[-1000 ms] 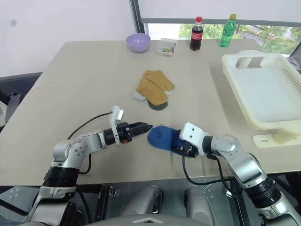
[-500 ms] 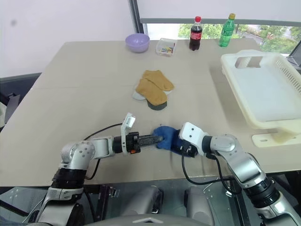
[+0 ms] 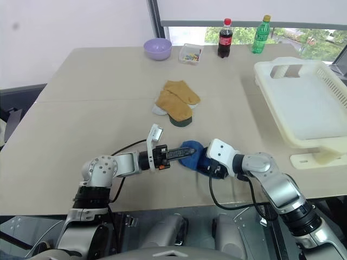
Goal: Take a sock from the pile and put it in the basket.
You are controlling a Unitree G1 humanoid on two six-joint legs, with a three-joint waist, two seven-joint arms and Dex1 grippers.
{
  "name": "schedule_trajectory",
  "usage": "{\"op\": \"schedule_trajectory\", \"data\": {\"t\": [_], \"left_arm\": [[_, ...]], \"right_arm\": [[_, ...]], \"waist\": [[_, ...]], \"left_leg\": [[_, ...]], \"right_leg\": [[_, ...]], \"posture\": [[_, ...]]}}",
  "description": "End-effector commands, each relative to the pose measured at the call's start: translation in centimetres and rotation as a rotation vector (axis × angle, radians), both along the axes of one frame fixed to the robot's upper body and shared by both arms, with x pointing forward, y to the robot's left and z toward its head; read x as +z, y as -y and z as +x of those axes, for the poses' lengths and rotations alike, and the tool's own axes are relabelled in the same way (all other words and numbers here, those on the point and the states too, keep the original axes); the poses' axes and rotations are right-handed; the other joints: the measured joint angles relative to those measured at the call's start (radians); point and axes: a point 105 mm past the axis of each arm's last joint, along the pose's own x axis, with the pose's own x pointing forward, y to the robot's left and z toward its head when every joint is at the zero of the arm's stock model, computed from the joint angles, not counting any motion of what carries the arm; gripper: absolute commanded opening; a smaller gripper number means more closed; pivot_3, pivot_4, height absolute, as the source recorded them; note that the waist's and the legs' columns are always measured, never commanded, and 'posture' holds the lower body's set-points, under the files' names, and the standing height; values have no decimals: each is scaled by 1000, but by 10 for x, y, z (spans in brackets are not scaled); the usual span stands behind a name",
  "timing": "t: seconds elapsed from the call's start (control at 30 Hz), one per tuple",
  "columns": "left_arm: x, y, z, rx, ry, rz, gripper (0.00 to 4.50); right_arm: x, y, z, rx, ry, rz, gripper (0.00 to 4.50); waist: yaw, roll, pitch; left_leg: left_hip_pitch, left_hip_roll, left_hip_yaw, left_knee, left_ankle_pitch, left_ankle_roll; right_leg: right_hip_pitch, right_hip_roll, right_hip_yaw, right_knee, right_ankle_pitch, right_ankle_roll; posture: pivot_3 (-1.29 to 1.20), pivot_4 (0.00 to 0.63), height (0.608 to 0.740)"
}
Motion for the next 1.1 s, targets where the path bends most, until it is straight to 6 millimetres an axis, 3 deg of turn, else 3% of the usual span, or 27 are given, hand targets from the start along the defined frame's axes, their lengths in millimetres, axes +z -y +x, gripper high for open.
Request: {"op": "schedule_trajectory", "data": {"t": [0.03, 0.27, 0.53, 0.83, 1.1], "left_arm": [[17, 3, -4, -22, 39, -61, 3078], [33, 15, -17, -105, 40, -154, 3078], [29, 23, -16, -107, 29, -145, 3078], [26, 26, -10, -89, 37, -133, 3078], [26, 32, -5, -75, 39, -152, 3078]], "right_arm": [[-11, 11, 6, -67, -14, -49, 3277], [-10, 11, 7, -67, -7, -53, 3277], [-7, 12, 7, -63, 0, -56, 3277], [13, 13, -3, -74, -33, -49, 3277], [29, 27, -5, -103, -16, -117, 3277]], "waist": [[0, 0, 0], [0, 0, 0], [0, 0, 0], [2, 0, 0], [3, 0, 1]], "left_leg": [[0, 0, 0, 0, 0, 0], [0, 0, 0, 0, 0, 0], [0, 0, 0, 0, 0, 0], [-2, 0, -1, 0, 0, 0], [-9, 0, -3, 0, 0, 0]], "right_leg": [[0, 0, 0, 0, 0, 0], [0, 0, 0, 0, 0, 0], [0, 0, 0, 0, 0, 0], [0, 0, -1, -2, 0, 0], [-3, 0, -3, -5, 0, 0]], "posture": [[0, 150, 740], [0, 150, 740], [0, 150, 740], [0, 150, 740], [0, 150, 740]]}}
